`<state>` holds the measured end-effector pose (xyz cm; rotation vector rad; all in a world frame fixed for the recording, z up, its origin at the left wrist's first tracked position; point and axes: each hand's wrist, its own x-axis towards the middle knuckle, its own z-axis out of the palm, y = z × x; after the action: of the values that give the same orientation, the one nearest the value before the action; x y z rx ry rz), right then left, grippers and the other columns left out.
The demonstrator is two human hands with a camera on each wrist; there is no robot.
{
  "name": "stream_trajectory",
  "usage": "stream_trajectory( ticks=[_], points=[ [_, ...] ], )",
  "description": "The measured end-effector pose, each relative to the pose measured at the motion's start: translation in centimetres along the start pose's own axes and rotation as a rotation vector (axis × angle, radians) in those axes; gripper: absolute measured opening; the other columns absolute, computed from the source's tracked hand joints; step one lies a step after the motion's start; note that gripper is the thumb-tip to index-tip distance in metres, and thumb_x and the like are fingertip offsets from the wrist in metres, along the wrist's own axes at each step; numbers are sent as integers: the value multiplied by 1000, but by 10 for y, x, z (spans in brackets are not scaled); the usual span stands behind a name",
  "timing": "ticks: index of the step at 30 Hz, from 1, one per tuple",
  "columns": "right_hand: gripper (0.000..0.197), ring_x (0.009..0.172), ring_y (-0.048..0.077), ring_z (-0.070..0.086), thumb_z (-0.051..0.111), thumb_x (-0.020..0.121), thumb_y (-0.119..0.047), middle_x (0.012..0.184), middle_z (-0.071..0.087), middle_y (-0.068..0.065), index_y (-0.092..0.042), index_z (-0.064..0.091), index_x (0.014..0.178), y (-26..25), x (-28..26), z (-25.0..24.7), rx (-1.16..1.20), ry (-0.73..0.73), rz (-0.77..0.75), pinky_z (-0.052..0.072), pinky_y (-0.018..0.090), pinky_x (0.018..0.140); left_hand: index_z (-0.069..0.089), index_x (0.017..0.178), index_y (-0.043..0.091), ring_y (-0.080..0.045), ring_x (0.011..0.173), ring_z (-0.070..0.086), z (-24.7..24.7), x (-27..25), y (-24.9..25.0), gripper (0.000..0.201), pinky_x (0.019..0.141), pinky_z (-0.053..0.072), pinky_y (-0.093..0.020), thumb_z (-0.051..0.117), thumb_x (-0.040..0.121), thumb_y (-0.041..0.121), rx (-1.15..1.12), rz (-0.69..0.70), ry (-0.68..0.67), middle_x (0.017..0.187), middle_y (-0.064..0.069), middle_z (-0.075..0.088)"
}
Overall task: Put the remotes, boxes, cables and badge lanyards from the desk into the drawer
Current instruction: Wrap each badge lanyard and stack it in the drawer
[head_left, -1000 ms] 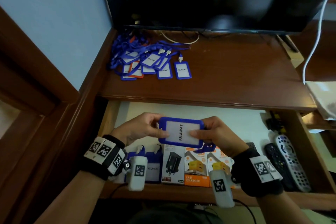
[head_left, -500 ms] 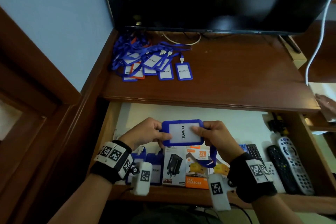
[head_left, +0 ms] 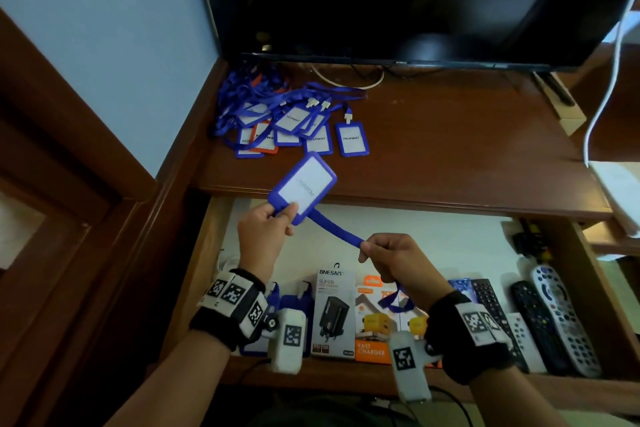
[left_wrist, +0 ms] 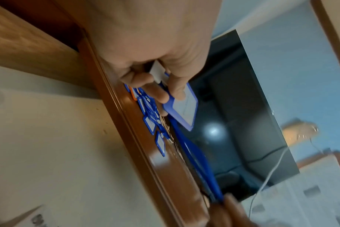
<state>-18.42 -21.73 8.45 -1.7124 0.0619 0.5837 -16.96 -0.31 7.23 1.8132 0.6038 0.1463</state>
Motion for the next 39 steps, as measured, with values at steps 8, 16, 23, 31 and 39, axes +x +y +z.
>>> stream_trajectory(
  ticks=[8, 16, 23, 31, 39],
  points=[
    [15, 46, 7, 30, 53, 95, -7, 53, 40, -6, 5, 59, 89, -30, -5, 3, -8, -123, -150, 25, 19, 46, 72, 83, 16, -15, 71, 66, 15, -14, -8, 16, 72, 53, -35, 71, 82, 32, 519, 135, -599, 78, 0, 71],
    [18, 49, 3, 45, 58, 93, -14, 50, 52, -11, -7, 66, 78, -13, 1, -19, -198, 142, -126, 35, 19, 50, 71, 89, 13, -14, 88, 70, 0, -18, 4, 12, 80, 54, -26, 62, 89, 6, 179, -10, -1054, 90, 0, 74],
    [37, 43, 14, 41, 38, 96, 3, 49, 50, 1, -10, 60, 69, 12, -11, -10, 160, 47, 23, 34, 23, 46, 76, 85, 13, -28, 76, 59, 1, -15, 5, 17, 63, 43, -28, 69, 71, 20, -345, -45, -934, 87, -9, 72],
    [36, 43, 9, 15, 43, 98, -21, 53, 20, -1, -13, 43, 62, 54, 10, 20, 402, -68, 136, 12, 21, 42, 69, 86, 9, -24, 64, 54, 23, -16, 8, 19, 57, 38, -25, 52, 90, 2, -578, -114, -452, 72, -5, 71],
    [38, 44, 11, 28, 46, 100, -27, 49, 35, -2, -12, 54, 66, 12, -9, 35, -116, -223, 12, 24, 19, 43, 63, 75, 11, -1, 42, 39, 18, -13, -11, 16, 48, 32, -17, 60, 90, 6, -132, -3, -156, 54, 3, 44]
  ],
)
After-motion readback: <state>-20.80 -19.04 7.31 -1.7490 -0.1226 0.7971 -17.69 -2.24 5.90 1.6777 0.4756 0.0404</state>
